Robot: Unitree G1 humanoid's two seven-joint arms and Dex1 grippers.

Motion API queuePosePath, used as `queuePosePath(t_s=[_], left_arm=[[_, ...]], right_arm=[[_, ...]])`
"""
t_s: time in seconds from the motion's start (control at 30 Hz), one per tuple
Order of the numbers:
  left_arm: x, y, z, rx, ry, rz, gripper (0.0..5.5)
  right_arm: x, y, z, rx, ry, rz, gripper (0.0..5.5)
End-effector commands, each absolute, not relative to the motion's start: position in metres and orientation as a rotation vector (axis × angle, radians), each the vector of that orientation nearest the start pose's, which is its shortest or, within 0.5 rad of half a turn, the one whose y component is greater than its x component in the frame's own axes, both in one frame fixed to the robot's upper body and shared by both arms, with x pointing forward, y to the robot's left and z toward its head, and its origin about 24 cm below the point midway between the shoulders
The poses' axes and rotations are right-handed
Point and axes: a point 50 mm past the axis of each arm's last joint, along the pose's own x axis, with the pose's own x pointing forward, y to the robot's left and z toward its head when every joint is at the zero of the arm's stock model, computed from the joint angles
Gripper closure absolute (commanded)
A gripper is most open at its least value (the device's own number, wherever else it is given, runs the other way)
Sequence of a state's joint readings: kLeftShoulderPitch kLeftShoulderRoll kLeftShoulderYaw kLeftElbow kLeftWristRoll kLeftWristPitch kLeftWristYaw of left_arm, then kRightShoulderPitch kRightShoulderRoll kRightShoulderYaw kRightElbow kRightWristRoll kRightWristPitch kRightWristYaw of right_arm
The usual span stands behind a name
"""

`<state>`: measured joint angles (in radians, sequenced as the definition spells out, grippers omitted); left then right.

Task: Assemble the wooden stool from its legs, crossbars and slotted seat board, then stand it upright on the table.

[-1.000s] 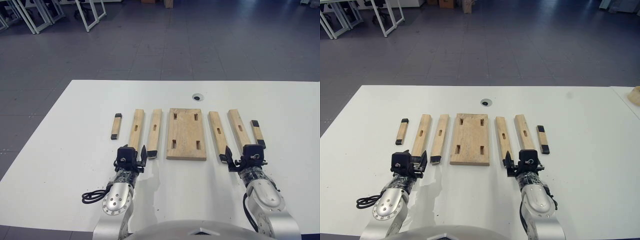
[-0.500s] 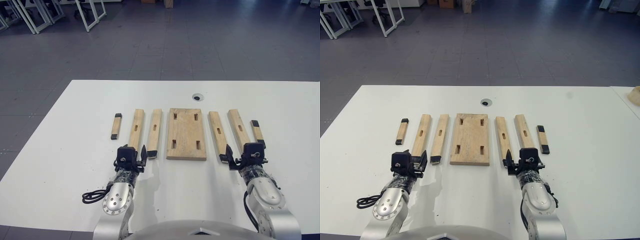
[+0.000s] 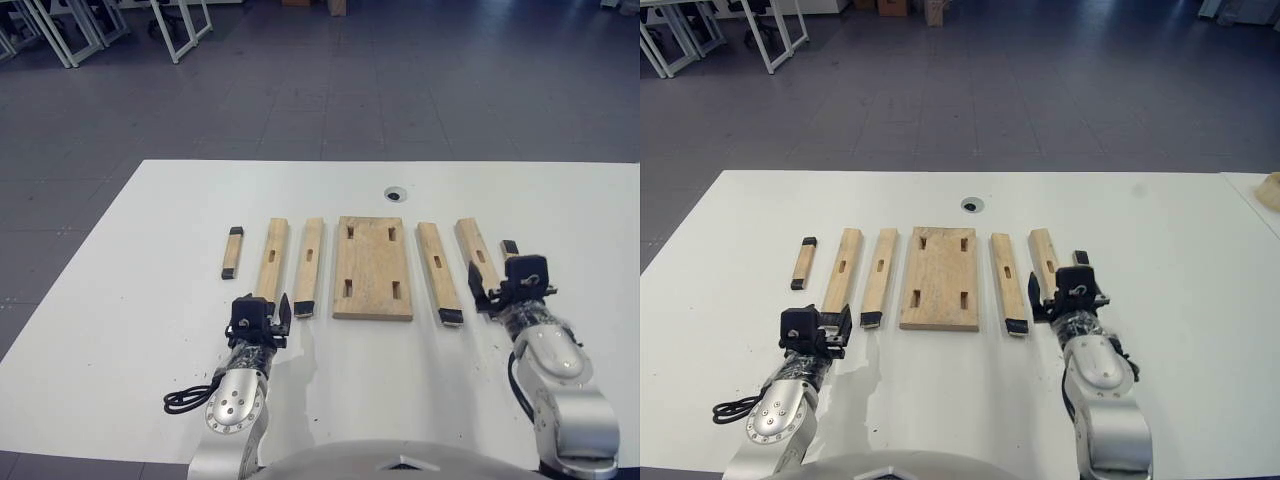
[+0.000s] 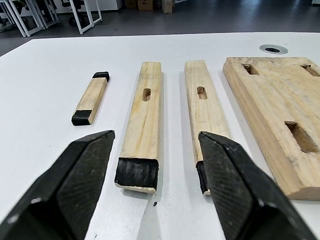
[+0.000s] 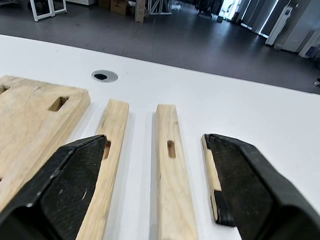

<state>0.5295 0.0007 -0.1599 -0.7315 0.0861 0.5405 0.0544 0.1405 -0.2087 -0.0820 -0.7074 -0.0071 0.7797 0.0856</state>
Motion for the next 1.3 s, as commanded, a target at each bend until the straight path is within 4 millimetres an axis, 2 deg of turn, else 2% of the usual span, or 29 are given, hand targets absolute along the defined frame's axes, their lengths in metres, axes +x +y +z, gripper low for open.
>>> queuePosePath(t_s=[0.03,0.1,0.17,0.33,0.47,0.8,1.03,1.13,1.3], left_arm=[[0.149,0.149,0.062,0.052,0.3,0.094,2.39],[0.15,0.148,0.062,0.054,0.299,0.084,2.39],[0.15,0.147,0.062,0.055,0.3,0.077,2.39],[0.149,0.145,0.06,0.054,0.301,0.063,2.39],[0.148,0.145,0.059,0.054,0.301,0.063,2.39],[0.144,0.151,0.06,0.068,0.306,0.081,2.39],[0.145,0.15,0.061,0.071,0.304,0.075,2.39],[0.146,0.151,0.061,0.075,0.303,0.07,2.39],[0.148,0.152,0.06,0.073,0.303,0.068,2.39]], right_arm=[[0.227,-0.233,0.096,-0.122,0.252,-0.07,1.76],[0.234,-0.253,0.091,-0.069,0.273,-0.092,1.76],[0.237,-0.263,0.086,-0.048,0.304,-0.077,1.76],[0.237,-0.27,0.068,-0.044,0.396,0.02,1.76],[0.236,-0.28,0.056,-0.048,0.428,0.008,1.76],[0.226,-0.29,0.031,-0.054,0.476,-0.032,1.76],[0.21,-0.291,0.006,-0.062,0.575,-0.02,1.76],[0.211,-0.294,-0.008,-0.048,0.643,-0.032,1.76],[0.217,-0.292,-0.014,-0.024,0.692,-0.022,1.76]])
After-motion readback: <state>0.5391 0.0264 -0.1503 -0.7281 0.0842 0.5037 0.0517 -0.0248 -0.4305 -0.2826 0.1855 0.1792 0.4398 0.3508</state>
